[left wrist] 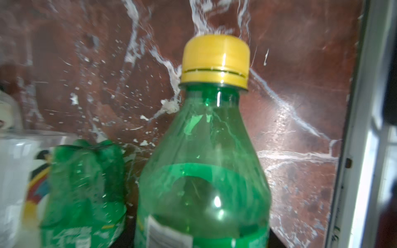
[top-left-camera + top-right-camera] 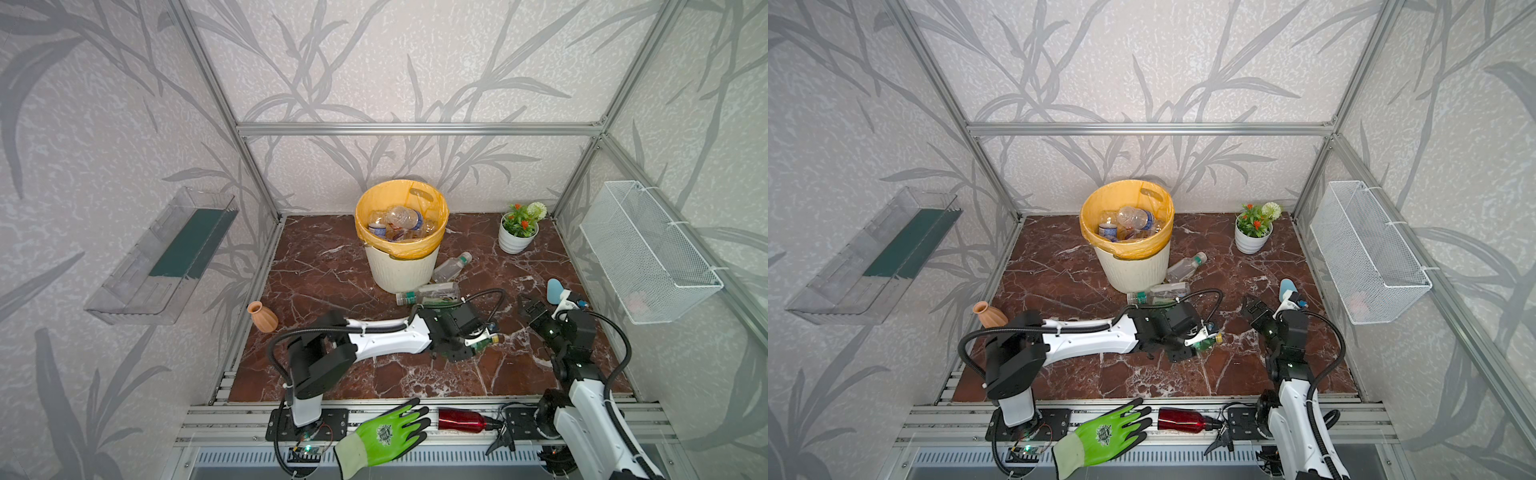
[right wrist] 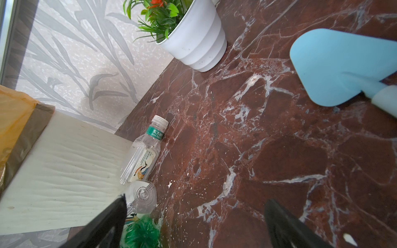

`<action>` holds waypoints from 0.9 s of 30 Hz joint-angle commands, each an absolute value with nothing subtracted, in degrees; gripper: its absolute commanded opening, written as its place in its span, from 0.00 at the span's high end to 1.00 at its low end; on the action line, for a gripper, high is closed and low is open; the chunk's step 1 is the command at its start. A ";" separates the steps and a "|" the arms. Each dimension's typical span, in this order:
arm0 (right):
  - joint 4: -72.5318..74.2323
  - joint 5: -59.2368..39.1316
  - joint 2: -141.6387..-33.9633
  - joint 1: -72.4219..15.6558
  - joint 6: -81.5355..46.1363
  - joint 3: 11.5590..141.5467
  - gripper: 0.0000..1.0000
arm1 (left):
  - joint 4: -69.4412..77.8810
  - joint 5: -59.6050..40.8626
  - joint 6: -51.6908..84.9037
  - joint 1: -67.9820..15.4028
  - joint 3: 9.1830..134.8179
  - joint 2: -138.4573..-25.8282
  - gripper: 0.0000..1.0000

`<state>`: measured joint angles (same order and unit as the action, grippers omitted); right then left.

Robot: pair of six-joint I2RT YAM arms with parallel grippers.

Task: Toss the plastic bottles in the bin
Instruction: 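Lift the green bottle over the bin with the left gripper and release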

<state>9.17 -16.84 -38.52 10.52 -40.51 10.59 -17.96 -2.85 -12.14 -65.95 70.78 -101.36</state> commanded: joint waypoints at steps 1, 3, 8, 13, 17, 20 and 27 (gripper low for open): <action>10.24 -17.67 -37.64 10.81 -40.86 9.84 0.01 | -10.52 2.32 -8.84 -65.98 68.73 -90.30 0.47; 9.88 -17.91 -37.17 10.94 -40.95 10.18 0.01 | -7.73 8.66 -8.33 -65.83 66.43 -82.94 0.48; 8.88 -18.35 -36.21 11.07 -40.86 11.33 0.01 | 6.49 21.68 -13.55 -64.74 59.35 -66.20 0.46; 10.16 -18.85 -36.22 11.08 -42.33 11.58 0.01 | 16.76 22.47 -18.09 -59.01 57.27 -58.08 0.46; 12.04 -19.29 -36.75 11.15 -43.91 11.66 0.01 | 16.40 14.24 -9.33 -45.63 60.89 -60.73 0.46; 12.39 -20.33 -37.37 11.14 -44.03 12.78 0.01 | 13.99 13.91 -5.95 -39.47 67.36 -68.26 0.43; 11.18 -21.01 -36.78 11.10 -43.85 14.76 0.01 | -9.43 13.29 -2.52 -33.43 85.49 -84.23 0.19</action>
